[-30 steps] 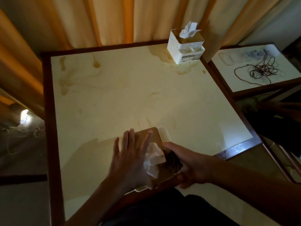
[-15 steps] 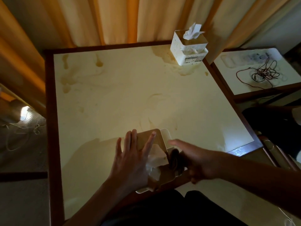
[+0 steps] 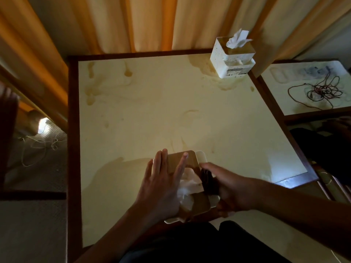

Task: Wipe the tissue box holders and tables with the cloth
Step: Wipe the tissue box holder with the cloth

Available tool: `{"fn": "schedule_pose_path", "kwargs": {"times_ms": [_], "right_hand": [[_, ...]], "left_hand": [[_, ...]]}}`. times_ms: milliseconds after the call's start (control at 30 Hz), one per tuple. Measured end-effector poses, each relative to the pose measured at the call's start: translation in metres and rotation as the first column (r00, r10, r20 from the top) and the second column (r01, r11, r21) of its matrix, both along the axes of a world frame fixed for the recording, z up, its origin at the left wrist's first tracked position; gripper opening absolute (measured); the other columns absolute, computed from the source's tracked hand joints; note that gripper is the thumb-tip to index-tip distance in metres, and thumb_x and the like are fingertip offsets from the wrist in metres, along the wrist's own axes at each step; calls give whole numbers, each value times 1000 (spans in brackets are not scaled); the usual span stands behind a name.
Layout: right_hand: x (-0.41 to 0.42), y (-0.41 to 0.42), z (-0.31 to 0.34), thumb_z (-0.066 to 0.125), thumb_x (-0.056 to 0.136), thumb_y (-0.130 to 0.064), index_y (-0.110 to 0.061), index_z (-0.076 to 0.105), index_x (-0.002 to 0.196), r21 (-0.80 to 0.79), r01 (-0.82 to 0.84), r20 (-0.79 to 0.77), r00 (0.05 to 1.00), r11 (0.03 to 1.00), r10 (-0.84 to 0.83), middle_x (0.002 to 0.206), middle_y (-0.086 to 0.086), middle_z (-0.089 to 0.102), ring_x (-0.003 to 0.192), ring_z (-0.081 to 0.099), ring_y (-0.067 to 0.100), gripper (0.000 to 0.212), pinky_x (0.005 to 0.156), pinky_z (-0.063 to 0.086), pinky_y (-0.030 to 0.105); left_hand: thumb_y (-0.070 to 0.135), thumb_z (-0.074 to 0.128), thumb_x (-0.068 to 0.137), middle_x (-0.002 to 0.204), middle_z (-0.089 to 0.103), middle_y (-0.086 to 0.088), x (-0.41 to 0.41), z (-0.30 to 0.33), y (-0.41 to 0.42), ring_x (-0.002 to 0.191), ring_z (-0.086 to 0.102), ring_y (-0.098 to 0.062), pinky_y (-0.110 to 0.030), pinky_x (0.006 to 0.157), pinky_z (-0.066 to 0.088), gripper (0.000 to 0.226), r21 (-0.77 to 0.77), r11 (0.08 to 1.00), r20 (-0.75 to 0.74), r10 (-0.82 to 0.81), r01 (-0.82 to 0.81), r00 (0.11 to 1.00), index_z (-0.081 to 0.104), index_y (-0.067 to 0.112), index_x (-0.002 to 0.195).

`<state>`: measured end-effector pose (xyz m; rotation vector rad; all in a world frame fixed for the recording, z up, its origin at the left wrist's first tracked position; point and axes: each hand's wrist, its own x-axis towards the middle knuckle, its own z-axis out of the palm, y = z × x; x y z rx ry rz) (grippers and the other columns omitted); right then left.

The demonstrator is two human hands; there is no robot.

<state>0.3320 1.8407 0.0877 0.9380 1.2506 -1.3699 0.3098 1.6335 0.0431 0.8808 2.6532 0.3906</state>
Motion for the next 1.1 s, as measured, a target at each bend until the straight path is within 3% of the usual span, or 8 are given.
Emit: {"fn": "schedule_pose_path", "kwargs": {"times_ms": [133, 300, 400, 433, 500, 600, 900, 1100], "right_hand": [[18, -17, -14, 56, 82, -72, -17, 66, 108, 106, 40, 1, 999, 994, -40, 96, 6, 65, 68, 64, 22, 61, 50, 48, 26], [36, -1, 5, 63, 88, -17, 0, 68, 104, 70, 375, -111, 924, 924, -366, 80, 14, 61, 51, 54, 22, 24, 51, 49, 33], [39, 10, 21, 57, 89, -2, 2, 69, 101, 252, 331, -463, 866, 909, -187, 69, 7, 68, 55, 62, 22, 18, 54, 53, 33], [41, 14, 23, 58, 88, 0, -1, 70, 106, 413, 220, -645, 756, 884, 113, 76, -2, 72, 64, 68, 18, 22, 58, 54, 32], [45, 18, 16, 63, 86, -12, -9, 67, 121, 791, 135, -611, 202, 596, 765, 106, -12, 73, 79, 71, 11, 35, 63, 59, 31], [59, 26, -28, 61, 83, -36, -13, 65, 126, 972, 72, -208, -182, 224, 961, 137, 4, 63, 64, 67, 18, 49, 43, 53, 32], [2, 10, -25, 54, 90, -16, -10, 63, 107, 919, -267, 168, -402, -290, 900, 121, 7, 59, 79, 66, 31, 19, 54, 31, 31], [-7, 1, -20, 59, 83, -8, -19, 56, 79, 792, -590, -27, -292, -158, 956, 80, -3, 55, 65, 53, 14, 12, 59, 39, 27]], "left_hand": [[81, 64, 57, 155, -25, -28, 1, 2, 0, 146, -19, -42, -50, 121, -2, 147, -99, 995, 14, -30, 31, 999, -54, 31, 129], [90, 65, 41, 152, -28, -29, -2, -2, -3, 145, -22, -41, -50, 120, -2, 158, -41, 999, 16, -30, 31, 999, -49, 33, 134], [89, 68, 43, 155, -30, -23, -13, 3, -5, 144, -27, -36, -48, 118, -7, 155, -31, 996, 47, -77, 78, 996, -47, 39, 134], [87, 70, 43, 156, -31, -20, -19, 4, -5, 144, -28, -35, -46, 115, -7, 154, -13, 995, 74, -96, 97, 993, -48, 43, 132], [82, 74, 45, 157, -31, -14, -33, 7, -5, 145, -28, -32, -41, 111, -6, 153, 20, 991, 102, -136, 135, 985, -48, 47, 129], [76, 78, 45, 159, -29, -10, -49, 9, -6, 146, -27, -26, -36, 113, 2, 152, 38, 986, 97, -168, 165, 981, -40, 47, 137], [76, 79, 45, 160, -25, -6, -60, 8, -5, 145, -30, -22, -38, 113, 4, 150, 16, 975, 94, -221, 220, 971, -34, 50, 140], [89, 67, 41, 161, -21, -8, -59, 2, -6, 146, -26, -24, -46, 120, -4, 150, -50, 979, -12, -196, 196, 980, -38, 45, 139]]}}
